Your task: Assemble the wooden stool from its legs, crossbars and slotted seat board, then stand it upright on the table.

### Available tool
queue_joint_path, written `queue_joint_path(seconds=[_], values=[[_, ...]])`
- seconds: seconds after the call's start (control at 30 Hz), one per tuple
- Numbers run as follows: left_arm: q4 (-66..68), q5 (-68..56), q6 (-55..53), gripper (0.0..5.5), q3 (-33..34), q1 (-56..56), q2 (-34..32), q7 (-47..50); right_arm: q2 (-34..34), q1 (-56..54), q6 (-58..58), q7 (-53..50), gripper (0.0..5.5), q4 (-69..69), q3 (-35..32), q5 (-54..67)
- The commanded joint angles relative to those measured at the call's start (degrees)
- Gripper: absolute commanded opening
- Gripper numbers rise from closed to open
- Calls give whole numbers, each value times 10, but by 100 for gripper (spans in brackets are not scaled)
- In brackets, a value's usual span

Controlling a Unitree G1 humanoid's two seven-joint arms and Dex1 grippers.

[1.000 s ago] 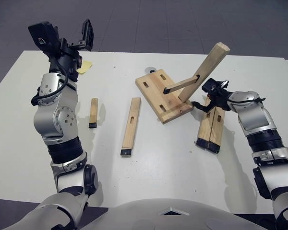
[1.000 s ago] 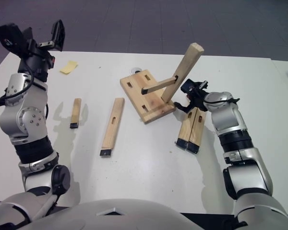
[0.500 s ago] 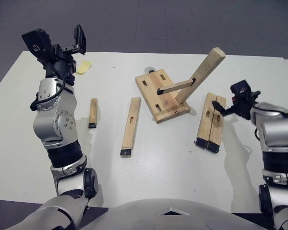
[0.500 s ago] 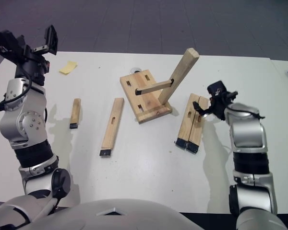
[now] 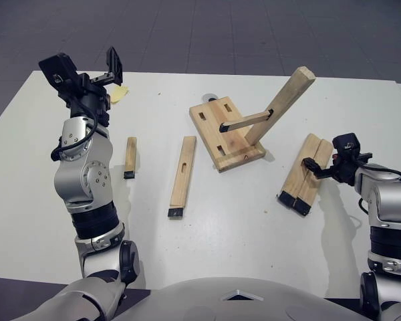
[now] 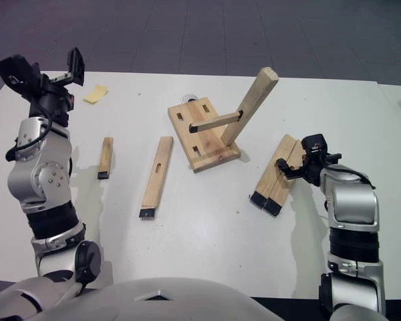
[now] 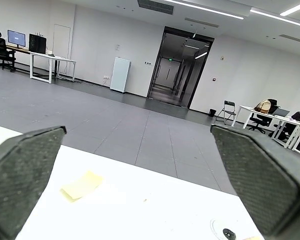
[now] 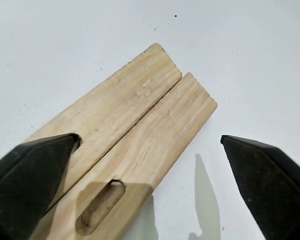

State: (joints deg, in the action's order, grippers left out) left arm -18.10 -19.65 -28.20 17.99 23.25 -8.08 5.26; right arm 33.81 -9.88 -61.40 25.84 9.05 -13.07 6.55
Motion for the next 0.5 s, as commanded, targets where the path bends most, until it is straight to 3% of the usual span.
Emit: queue_joint_path(seconds=[0.03, 0.17, 0.5], values=[[-15, 2, -7, 537, -2, -12, 2, 7, -1, -4, -33, 16, 540, 16, -41, 43], [-23, 0, -2, 537, 1, -21, 7, 12, 3, -12, -48, 15, 540, 17, -62, 70], [-31, 2, -4, 537, -6, -32, 15, 20, 45, 10, -33, 3, 540, -26, -30, 55]])
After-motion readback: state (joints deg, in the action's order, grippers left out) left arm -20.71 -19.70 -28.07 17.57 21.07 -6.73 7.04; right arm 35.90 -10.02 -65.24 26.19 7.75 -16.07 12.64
